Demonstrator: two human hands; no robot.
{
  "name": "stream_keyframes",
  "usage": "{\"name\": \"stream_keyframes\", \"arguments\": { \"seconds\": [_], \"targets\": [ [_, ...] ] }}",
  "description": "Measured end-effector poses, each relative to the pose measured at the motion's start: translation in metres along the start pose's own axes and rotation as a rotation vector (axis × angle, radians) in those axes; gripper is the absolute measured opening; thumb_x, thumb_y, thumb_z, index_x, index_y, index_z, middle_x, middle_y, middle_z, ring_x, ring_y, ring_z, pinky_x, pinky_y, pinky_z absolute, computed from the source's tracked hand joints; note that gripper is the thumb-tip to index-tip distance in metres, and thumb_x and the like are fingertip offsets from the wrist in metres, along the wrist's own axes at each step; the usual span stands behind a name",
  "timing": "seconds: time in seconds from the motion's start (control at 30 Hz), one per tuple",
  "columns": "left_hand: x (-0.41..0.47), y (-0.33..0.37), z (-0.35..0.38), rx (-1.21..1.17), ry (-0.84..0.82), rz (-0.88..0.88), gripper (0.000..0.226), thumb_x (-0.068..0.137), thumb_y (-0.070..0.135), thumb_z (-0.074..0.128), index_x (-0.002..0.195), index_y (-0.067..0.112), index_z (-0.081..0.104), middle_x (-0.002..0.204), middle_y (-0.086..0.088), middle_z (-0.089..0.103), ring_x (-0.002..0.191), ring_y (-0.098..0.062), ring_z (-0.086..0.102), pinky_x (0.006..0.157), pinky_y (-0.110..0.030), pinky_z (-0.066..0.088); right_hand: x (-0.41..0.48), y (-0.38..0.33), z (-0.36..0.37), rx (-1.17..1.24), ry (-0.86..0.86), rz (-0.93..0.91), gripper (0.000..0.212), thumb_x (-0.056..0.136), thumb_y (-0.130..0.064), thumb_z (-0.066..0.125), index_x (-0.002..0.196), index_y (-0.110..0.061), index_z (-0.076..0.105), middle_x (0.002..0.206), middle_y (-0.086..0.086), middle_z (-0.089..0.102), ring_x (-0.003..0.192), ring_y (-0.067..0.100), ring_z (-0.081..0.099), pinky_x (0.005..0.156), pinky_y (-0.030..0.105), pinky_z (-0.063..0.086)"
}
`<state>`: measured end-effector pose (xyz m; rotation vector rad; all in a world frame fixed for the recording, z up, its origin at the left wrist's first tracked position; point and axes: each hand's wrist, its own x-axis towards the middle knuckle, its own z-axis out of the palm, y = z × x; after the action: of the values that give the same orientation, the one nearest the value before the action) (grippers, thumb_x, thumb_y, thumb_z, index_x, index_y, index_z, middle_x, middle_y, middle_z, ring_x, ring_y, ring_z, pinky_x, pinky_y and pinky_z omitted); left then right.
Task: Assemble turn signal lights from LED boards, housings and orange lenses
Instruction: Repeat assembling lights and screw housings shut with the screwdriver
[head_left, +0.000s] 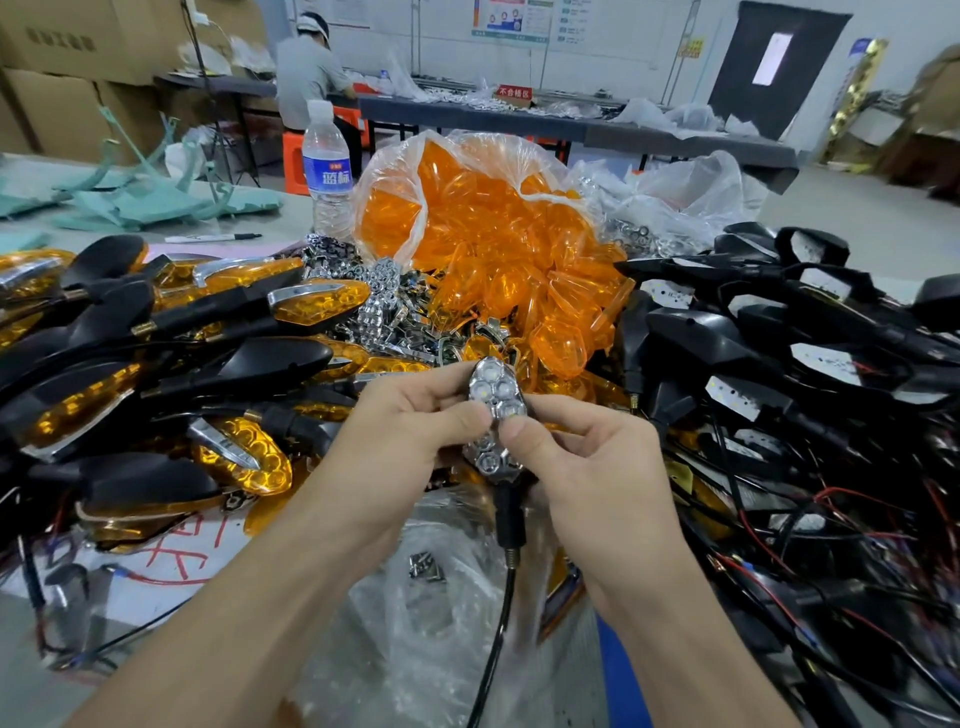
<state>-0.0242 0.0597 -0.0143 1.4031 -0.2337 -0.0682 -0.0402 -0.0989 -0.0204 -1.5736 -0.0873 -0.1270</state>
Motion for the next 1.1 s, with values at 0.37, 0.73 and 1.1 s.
{"name": "stream_keyframes", "arguments": {
  "seconds": [0.37,0.73,1.1],
  "targets": [
    [0.003,0.000,-0.010,-0.001,-0.027,-0.072,0.035,0.084,0.014,0.069,0.117,0.019,0.079,0.111,-0.009,0.079,0.101,-0.026,0.076,0.079,-0.027,0.060,-0.001,-0.002,0.004,0.039,-0.064,0.038,0.027,0.096,-0.002,0.070,0.112,-0.021,0.079,0.092,-0.001,0.082,0.089,0.019,0.079,0.081,0.034,0.065],
    [0.005,-0.003,-0.010,0.130,0.349,0.061,0.027,0.104,0.027,0.061,0.089,0.021,0.082,0.088,-0.011,0.080,0.076,-0.024,0.075,0.077,-0.052,0.064,-0.003,-0.002,0.004,0.011,-0.112,0.138,0.023,0.089,-0.014,0.080,0.108,-0.025,0.073,0.087,0.003,0.081,0.081,0.024,0.079,0.077,0.044,0.065],
    [0.013,0.006,-0.027,-0.055,0.574,0.092,0.031,0.105,0.024,0.061,0.083,0.022,0.082,0.079,0.004,0.077,0.073,-0.013,0.072,0.067,-0.037,0.065,-0.006,-0.002,0.007,-0.166,-0.288,0.178,0.021,0.095,-0.009,0.070,0.075,-0.007,0.074,0.067,0.013,0.074,0.052,0.026,0.067,0.052,0.032,0.055]
  ]
}}
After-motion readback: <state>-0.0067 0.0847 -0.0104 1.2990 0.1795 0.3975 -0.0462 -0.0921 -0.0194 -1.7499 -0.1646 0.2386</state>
